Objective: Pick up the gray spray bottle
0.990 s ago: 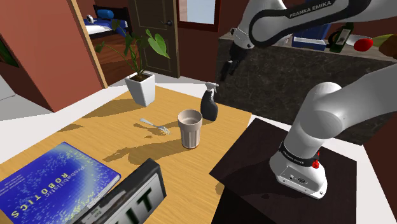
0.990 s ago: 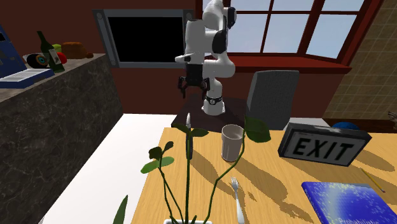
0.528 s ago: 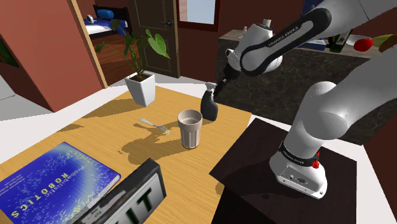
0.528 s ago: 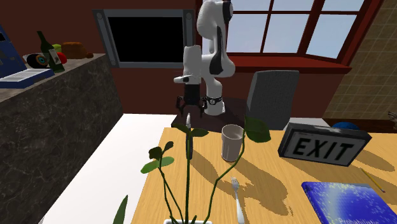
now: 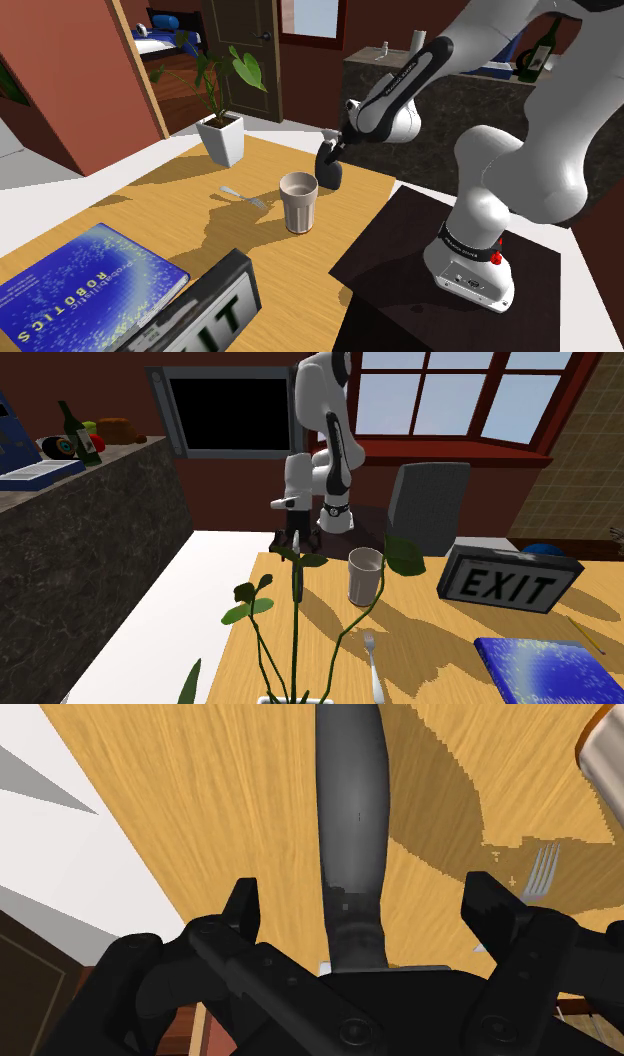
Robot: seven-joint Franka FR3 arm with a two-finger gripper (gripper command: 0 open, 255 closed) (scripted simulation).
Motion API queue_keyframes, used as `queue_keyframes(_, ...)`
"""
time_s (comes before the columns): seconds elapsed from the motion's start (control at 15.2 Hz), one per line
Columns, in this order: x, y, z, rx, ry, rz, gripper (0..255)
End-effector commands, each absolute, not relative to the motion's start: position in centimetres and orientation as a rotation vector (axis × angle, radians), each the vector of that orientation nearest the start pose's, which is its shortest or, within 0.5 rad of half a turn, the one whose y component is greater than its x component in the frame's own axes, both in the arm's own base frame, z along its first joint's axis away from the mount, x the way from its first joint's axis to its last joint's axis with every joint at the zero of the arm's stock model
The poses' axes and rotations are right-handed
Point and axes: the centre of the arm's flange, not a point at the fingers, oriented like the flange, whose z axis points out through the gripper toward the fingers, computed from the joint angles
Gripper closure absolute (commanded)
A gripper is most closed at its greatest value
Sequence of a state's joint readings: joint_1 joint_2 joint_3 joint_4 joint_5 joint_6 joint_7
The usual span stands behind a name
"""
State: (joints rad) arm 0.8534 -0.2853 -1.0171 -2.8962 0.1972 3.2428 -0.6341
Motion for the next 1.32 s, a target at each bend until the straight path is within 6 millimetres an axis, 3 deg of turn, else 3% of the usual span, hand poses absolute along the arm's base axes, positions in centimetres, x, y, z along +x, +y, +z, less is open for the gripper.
queue_keyframes(0.0,37.9,-6.3,27.0,-2.949,-0.337,-0.818,0)
queue_keyframes(0.33,37.9,-6.3,25.1,-2.949,-0.337,-0.818,0)
queue_keyframes(0.4,37.9,-6.2,25.1,-2.950,-0.337,-0.818,255)
queue_keyframes(0.99,37.9,-6.3,25.1,-2.949,-0.337,-0.818,255)
queue_keyframes(1.25,37.9,-6.3,27.2,-2.949,-0.337,-0.818,255)
